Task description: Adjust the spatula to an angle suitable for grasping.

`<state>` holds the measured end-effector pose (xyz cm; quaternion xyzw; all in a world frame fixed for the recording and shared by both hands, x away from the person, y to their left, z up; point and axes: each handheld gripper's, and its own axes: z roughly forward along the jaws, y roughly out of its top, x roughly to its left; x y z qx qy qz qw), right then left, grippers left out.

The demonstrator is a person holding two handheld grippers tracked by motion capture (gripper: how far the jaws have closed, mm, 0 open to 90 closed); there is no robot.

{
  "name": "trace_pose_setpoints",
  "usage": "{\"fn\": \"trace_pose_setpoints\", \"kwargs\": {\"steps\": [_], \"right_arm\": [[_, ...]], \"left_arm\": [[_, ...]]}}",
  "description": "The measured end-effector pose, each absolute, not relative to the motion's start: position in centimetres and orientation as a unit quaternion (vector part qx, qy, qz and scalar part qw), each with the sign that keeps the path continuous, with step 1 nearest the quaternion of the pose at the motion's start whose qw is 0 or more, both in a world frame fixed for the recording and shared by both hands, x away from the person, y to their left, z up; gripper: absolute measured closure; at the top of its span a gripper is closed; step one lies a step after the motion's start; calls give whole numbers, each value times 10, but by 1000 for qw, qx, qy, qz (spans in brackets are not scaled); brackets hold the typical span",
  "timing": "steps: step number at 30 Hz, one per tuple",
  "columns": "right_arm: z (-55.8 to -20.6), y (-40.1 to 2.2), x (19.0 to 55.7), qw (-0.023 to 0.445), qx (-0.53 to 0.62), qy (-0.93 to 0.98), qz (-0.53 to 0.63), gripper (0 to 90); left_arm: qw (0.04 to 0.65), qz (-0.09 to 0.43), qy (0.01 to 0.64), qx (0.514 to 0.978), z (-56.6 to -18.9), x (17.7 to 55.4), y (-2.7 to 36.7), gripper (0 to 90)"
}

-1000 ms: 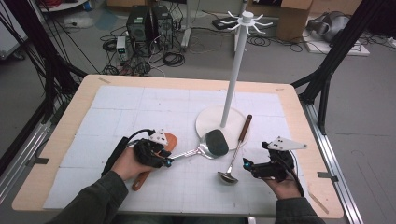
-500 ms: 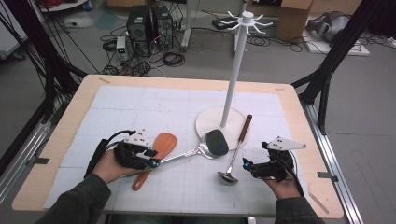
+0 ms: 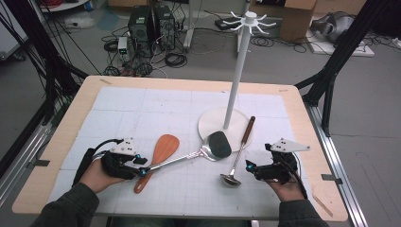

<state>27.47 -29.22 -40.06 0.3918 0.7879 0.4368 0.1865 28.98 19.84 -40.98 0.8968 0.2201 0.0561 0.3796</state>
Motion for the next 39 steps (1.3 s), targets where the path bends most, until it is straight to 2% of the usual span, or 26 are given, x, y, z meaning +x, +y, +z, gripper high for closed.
{"fn": "trace_pose_setpoints", "kwargs": {"steps": [16, 26, 39], "right_arm": [[-400, -293, 274, 190, 392, 787, 437, 4], [-400, -292, 274, 189, 391, 787, 438, 4], [-401, -291, 275, 187, 388, 790, 437, 4]], "left_arm": [[360, 42, 238, 901, -428, 287, 216, 607], [362, 54, 263, 893, -430, 295, 229, 617], [358, 56, 246, 899, -433, 296, 227, 612]]}}
